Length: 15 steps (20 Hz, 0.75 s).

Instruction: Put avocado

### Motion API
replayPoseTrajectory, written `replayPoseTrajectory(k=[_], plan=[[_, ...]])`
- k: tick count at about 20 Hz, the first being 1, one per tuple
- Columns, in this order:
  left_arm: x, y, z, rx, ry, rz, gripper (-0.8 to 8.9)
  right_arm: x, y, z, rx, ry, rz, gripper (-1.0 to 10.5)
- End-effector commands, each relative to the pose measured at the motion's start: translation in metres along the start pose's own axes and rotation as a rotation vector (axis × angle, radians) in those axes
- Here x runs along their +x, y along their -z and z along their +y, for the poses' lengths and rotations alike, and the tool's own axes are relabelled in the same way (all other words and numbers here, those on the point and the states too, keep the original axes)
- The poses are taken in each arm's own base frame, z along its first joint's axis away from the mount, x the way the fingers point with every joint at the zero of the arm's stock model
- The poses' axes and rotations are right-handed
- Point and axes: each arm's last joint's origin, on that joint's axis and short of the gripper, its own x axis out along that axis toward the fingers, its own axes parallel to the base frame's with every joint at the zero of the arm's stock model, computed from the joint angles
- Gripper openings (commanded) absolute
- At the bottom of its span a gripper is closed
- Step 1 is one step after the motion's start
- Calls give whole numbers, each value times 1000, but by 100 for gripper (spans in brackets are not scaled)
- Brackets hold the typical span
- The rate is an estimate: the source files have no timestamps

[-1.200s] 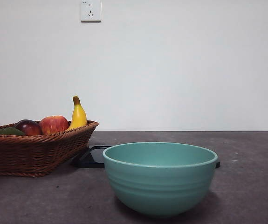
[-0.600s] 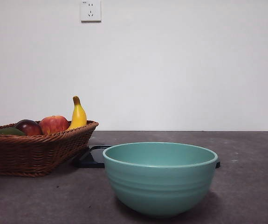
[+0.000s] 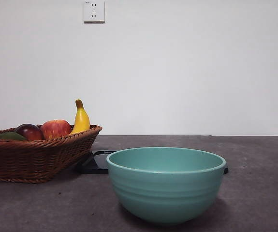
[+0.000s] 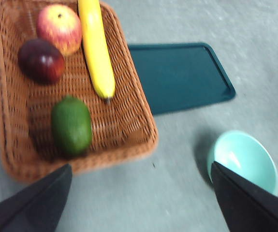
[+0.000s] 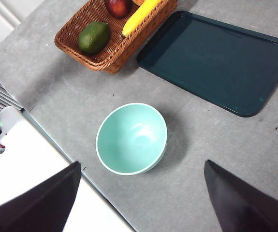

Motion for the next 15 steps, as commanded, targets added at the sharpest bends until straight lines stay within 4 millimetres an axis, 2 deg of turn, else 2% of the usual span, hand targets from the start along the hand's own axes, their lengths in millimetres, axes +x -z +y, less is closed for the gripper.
replayPoseTrajectory(k=[1, 7, 15], plan=[[15, -16, 5, 20, -24, 10, 464, 0, -5, 1, 1, -2, -9, 410], [78, -38, 20, 77, -161, 95, 464, 4, -8, -2, 8, 1, 5, 410], [153, -40, 32, 154, -233, 208, 464, 8, -9, -4, 17, 8, 21, 410]])
